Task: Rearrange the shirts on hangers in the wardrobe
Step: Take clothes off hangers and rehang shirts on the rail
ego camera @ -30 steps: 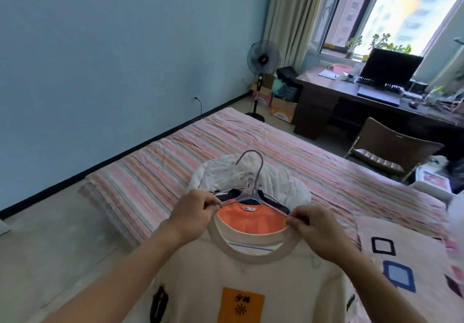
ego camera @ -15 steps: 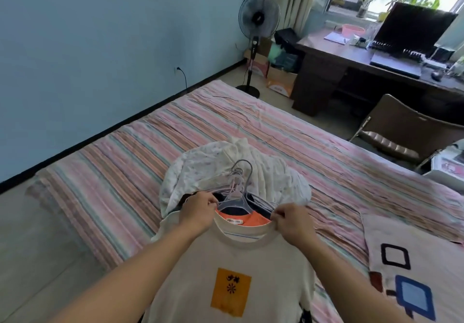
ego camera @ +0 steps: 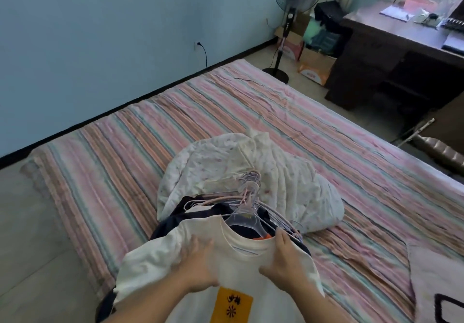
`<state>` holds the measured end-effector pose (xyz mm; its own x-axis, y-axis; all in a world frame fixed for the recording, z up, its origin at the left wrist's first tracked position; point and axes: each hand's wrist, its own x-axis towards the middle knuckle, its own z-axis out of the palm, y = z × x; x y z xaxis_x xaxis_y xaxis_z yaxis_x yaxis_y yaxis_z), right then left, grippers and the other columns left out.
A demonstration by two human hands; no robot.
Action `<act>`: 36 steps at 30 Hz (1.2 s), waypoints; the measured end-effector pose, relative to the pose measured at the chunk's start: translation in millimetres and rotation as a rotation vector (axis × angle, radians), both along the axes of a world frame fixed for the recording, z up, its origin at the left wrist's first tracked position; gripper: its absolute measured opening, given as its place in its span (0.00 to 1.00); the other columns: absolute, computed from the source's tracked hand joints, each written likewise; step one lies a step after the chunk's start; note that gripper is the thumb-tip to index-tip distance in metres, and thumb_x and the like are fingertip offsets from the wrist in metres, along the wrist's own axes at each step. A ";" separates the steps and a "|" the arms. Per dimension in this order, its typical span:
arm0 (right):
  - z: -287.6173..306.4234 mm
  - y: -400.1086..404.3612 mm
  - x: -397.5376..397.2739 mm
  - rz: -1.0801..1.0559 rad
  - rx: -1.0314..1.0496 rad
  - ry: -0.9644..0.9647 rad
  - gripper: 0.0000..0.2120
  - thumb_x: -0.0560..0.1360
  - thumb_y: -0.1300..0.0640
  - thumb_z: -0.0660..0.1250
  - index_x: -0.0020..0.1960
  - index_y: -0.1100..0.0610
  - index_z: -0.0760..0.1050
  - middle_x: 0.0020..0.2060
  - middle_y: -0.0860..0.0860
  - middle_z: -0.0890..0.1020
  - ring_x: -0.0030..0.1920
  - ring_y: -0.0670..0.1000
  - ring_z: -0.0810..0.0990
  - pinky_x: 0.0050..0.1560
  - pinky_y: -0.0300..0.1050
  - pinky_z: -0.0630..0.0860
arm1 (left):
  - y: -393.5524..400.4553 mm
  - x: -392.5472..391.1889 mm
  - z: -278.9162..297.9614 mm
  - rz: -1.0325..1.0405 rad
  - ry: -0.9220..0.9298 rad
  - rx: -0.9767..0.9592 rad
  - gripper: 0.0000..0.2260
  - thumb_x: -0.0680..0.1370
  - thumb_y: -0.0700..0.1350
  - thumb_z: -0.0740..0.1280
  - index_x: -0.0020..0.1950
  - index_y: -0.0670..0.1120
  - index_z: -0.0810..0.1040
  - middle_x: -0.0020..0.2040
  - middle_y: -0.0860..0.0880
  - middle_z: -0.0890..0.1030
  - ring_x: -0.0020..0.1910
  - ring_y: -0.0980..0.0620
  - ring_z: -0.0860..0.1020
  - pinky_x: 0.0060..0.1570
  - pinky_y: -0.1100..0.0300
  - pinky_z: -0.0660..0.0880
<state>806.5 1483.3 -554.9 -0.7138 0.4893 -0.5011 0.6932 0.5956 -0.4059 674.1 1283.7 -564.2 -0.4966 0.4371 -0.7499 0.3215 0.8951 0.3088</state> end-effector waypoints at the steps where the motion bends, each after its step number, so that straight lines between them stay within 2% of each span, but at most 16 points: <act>1: -8.3 3.1 -2.2 0.043 -0.015 -0.049 0.57 0.66 0.51 0.76 0.80 0.62 0.41 0.80 0.54 0.48 0.79 0.54 0.52 0.72 0.41 0.60 | 1.3 -2.3 -5.4 0.026 -0.019 0.014 0.51 0.68 0.56 0.74 0.80 0.60 0.42 0.79 0.44 0.34 0.78 0.37 0.38 0.74 0.37 0.53; 3: -22.2 9.6 -4.4 0.119 0.000 -0.134 0.61 0.67 0.50 0.76 0.79 0.60 0.33 0.80 0.53 0.37 0.80 0.54 0.49 0.73 0.43 0.61 | 3.0 -5.9 -14.8 0.070 -0.043 0.039 0.51 0.68 0.56 0.74 0.80 0.58 0.42 0.79 0.43 0.33 0.78 0.38 0.37 0.76 0.40 0.50; 5: -28.9 13.4 -7.8 0.186 0.070 -0.175 0.57 0.71 0.52 0.74 0.79 0.60 0.31 0.79 0.55 0.36 0.79 0.56 0.54 0.70 0.43 0.67 | 3.6 -8.5 -20.0 0.104 -0.060 0.056 0.51 0.69 0.55 0.74 0.80 0.57 0.42 0.79 0.44 0.32 0.78 0.39 0.36 0.77 0.42 0.49; 8: -27.5 15.2 -16.7 0.165 0.112 -0.163 0.48 0.75 0.56 0.69 0.80 0.61 0.38 0.80 0.56 0.42 0.76 0.56 0.62 0.64 0.43 0.72 | 5.9 -9.3 -18.3 0.133 -0.057 0.067 0.50 0.70 0.55 0.74 0.80 0.57 0.42 0.79 0.44 0.33 0.78 0.39 0.37 0.77 0.42 0.50; 10: -19.0 13.9 -23.0 0.119 0.124 -0.147 0.39 0.75 0.58 0.68 0.79 0.61 0.50 0.79 0.55 0.55 0.71 0.55 0.69 0.61 0.45 0.74 | 7.9 -9.6 -9.6 0.153 -0.051 0.082 0.49 0.70 0.55 0.74 0.80 0.56 0.44 0.80 0.43 0.36 0.79 0.40 0.40 0.76 0.44 0.53; 12: -5.4 10.9 -25.6 0.129 0.194 -0.138 0.31 0.74 0.57 0.67 0.74 0.58 0.60 0.72 0.54 0.66 0.67 0.56 0.70 0.63 0.47 0.72 | 8.7 -12.7 3.4 0.172 -0.042 0.113 0.48 0.70 0.54 0.74 0.81 0.55 0.46 0.81 0.44 0.40 0.79 0.42 0.48 0.74 0.47 0.61; 15: 19.5 2.4 -29.0 0.199 0.277 -0.139 0.33 0.74 0.54 0.67 0.76 0.53 0.60 0.71 0.54 0.67 0.70 0.58 0.66 0.69 0.49 0.66 | 7.0 -21.1 33.9 0.201 0.002 0.171 0.44 0.71 0.55 0.71 0.81 0.54 0.50 0.81 0.46 0.51 0.73 0.46 0.66 0.65 0.53 0.72; 17: 42.8 -8.7 -33.7 0.222 0.273 -0.076 0.31 0.73 0.52 0.68 0.74 0.49 0.62 0.68 0.52 0.70 0.67 0.56 0.68 0.67 0.48 0.67 | 2.3 -26.4 60.5 0.244 0.044 0.240 0.41 0.71 0.55 0.70 0.80 0.54 0.55 0.77 0.49 0.63 0.68 0.49 0.72 0.62 0.54 0.74; 20: 81.3 -28.8 -42.6 0.255 0.247 0.026 0.29 0.72 0.49 0.69 0.72 0.47 0.67 0.61 0.49 0.73 0.61 0.53 0.71 0.60 0.46 0.70 | -7.5 -32.3 99.7 0.258 0.091 0.307 0.36 0.71 0.57 0.70 0.78 0.54 0.61 0.74 0.51 0.69 0.67 0.50 0.73 0.61 0.56 0.74; 23: 127.8 -56.3 -47.8 0.272 0.229 0.107 0.26 0.72 0.49 0.69 0.68 0.48 0.70 0.64 0.49 0.73 0.63 0.52 0.71 0.61 0.46 0.72 | -24.8 -33.4 145.5 0.241 0.122 0.334 0.32 0.72 0.57 0.70 0.74 0.51 0.68 0.71 0.50 0.73 0.65 0.50 0.74 0.54 0.59 0.71; 26: 177.4 -86.9 -51.2 0.309 0.229 0.142 0.24 0.72 0.49 0.69 0.66 0.52 0.72 0.63 0.51 0.74 0.63 0.54 0.71 0.62 0.48 0.73 | -50.9 -30.5 193.3 0.221 0.190 0.363 0.20 0.70 0.56 0.70 0.60 0.50 0.77 0.55 0.49 0.80 0.52 0.50 0.79 0.45 0.57 0.73; 28: 209.0 -109.3 -50.5 0.336 0.248 0.181 0.21 0.71 0.48 0.69 0.62 0.52 0.74 0.59 0.51 0.75 0.60 0.54 0.73 0.58 0.48 0.73 | -73.5 -25.2 222.7 0.216 0.241 0.375 0.21 0.70 0.56 0.71 0.61 0.51 0.76 0.52 0.53 0.80 0.47 0.53 0.79 0.48 0.55 0.76; 31: 250.9 -147.8 -44.5 0.371 0.283 0.245 0.25 0.72 0.43 0.69 0.65 0.53 0.73 0.61 0.51 0.76 0.62 0.55 0.73 0.59 0.50 0.72 | -114.2 -13.8 264.2 0.182 0.353 0.355 0.29 0.69 0.58 0.70 0.69 0.53 0.72 0.60 0.52 0.80 0.53 0.52 0.79 0.49 0.56 0.76; 34: 289.7 -191.8 -35.7 0.442 0.291 0.286 0.34 0.73 0.38 0.68 0.74 0.53 0.66 0.68 0.51 0.73 0.67 0.55 0.71 0.63 0.50 0.70 | -162.1 3.1 302.6 0.133 0.463 0.338 0.26 0.69 0.62 0.68 0.65 0.56 0.74 0.58 0.54 0.80 0.53 0.52 0.78 0.50 0.55 0.77; 36: 314.7 -223.0 -28.3 0.481 0.284 0.330 0.36 0.73 0.38 0.68 0.75 0.52 0.65 0.69 0.50 0.72 0.67 0.54 0.71 0.63 0.50 0.70 | -197.4 15.4 324.8 0.115 0.524 0.316 0.25 0.70 0.63 0.67 0.64 0.56 0.74 0.59 0.54 0.80 0.54 0.51 0.78 0.49 0.55 0.76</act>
<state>778.2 1260.2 -240.2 -0.9807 0.1576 -0.1159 0.1878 0.9242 -0.3325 689.4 1086.3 -239.4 -0.8207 0.5201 -0.2365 0.4092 0.8240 0.3920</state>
